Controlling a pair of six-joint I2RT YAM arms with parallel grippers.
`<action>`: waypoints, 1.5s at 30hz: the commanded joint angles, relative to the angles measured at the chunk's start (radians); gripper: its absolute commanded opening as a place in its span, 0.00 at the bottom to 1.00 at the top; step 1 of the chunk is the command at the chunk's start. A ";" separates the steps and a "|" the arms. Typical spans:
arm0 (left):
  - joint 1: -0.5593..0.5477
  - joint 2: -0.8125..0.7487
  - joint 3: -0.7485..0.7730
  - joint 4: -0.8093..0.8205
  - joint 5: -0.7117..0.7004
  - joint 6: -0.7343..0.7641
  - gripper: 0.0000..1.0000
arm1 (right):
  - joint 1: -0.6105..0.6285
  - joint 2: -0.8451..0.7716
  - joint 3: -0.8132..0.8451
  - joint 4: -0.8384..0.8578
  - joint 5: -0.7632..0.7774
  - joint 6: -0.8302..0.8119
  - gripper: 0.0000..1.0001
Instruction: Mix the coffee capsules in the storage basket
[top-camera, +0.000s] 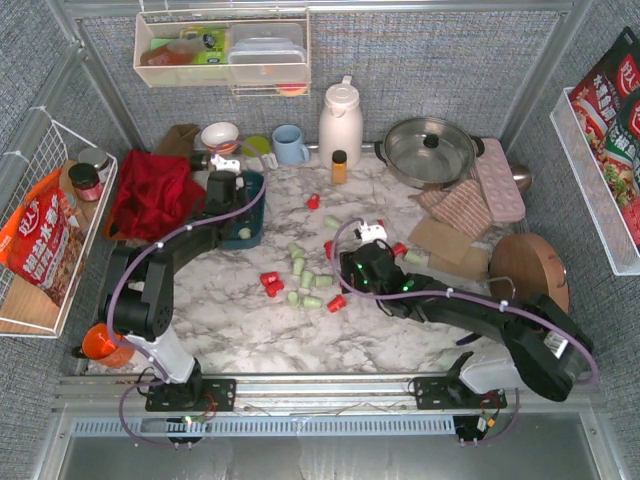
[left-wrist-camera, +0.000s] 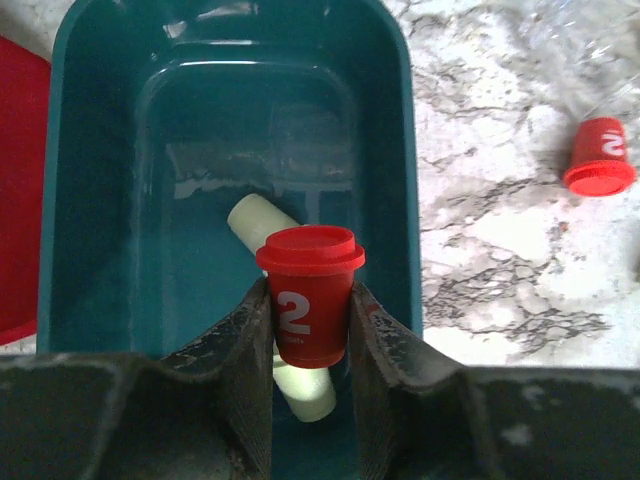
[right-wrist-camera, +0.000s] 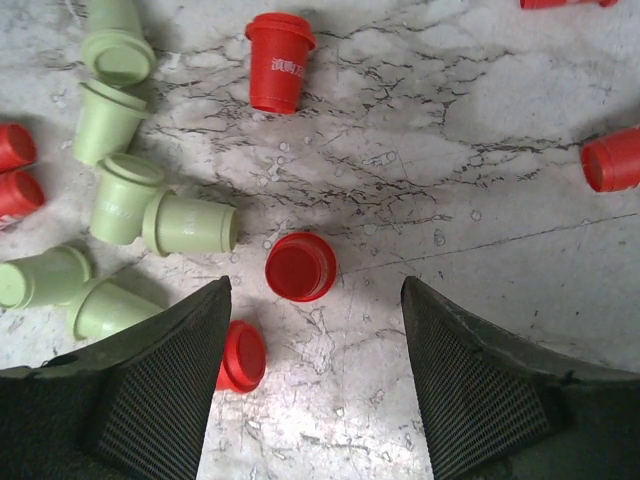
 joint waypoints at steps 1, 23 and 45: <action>0.017 0.036 0.044 -0.055 0.001 -0.026 0.44 | 0.000 0.073 0.029 -0.006 0.045 0.075 0.73; 0.018 -0.134 -0.032 0.106 0.281 -0.031 0.98 | -0.001 0.227 0.101 -0.001 0.009 0.067 0.31; -0.272 -0.341 -0.565 0.897 0.755 0.596 0.99 | -0.099 -0.203 0.131 0.056 -0.222 0.077 0.12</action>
